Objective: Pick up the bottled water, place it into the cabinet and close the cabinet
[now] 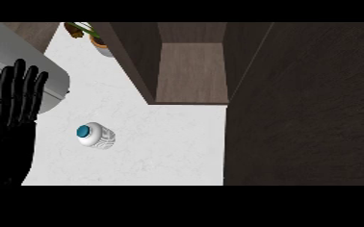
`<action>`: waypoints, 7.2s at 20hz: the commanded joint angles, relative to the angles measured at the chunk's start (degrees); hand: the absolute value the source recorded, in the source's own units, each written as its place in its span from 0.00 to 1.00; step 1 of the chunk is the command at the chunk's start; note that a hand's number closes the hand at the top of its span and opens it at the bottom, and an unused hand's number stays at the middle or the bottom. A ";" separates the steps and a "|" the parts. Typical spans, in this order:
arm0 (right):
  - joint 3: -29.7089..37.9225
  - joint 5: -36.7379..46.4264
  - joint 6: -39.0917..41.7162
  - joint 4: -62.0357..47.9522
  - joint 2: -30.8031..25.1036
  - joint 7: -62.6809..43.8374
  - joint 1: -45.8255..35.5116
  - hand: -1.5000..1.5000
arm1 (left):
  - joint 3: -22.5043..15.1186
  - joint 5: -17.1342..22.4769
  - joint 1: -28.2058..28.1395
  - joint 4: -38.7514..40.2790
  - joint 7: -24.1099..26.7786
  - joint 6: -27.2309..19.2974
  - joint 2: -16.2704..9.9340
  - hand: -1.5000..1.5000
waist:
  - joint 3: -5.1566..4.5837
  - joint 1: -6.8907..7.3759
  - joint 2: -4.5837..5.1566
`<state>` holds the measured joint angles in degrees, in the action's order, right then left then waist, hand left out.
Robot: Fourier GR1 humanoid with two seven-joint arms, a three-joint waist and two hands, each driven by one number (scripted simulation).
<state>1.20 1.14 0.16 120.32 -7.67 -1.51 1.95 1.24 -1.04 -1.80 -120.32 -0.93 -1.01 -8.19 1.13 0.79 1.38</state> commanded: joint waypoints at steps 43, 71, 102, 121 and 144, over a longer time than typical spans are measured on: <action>-3.79 -16.21 20.07 29.40 0.52 4.17 45.39 0.00 | -25.78 -8.12 -25.55 -10.12 -2.63 -42.82 5.97 0.00 | -1.16 -1.93 -1.64; -6.55 -12.63 25.76 31.91 1.19 15.24 59.94 0.00 | 3.57 23.08 -11.29 41.70 31.36 -19.19 7.19 0.00 | -1.25 -1.93 -1.47; 7.31 -18.61 34.45 25.74 -0.57 26.15 64.51 0.00 | 14.90 32.15 9.03 78.29 53.10 2.16 6.68 1.00 | -1.19 -1.46 -1.33; 6.18 -16.71 34.39 25.44 0.19 27.27 65.18 0.00 | 3.36 24.29 16.18 77.43 51.11 11.05 5.71 1.00 | -1.19 -1.72 -1.38; 6.47 -18.27 32.76 25.77 0.30 23.52 61.50 0.00 | -28.92 23.87 15.53 30.81 18.93 -19.92 8.19 1.00 | -1.13 -1.23 -1.50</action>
<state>5.81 -10.79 33.27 139.08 -6.48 26.11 62.55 -21.33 22.73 11.51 -84.39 22.98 -13.09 -0.04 0.01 -0.25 -0.22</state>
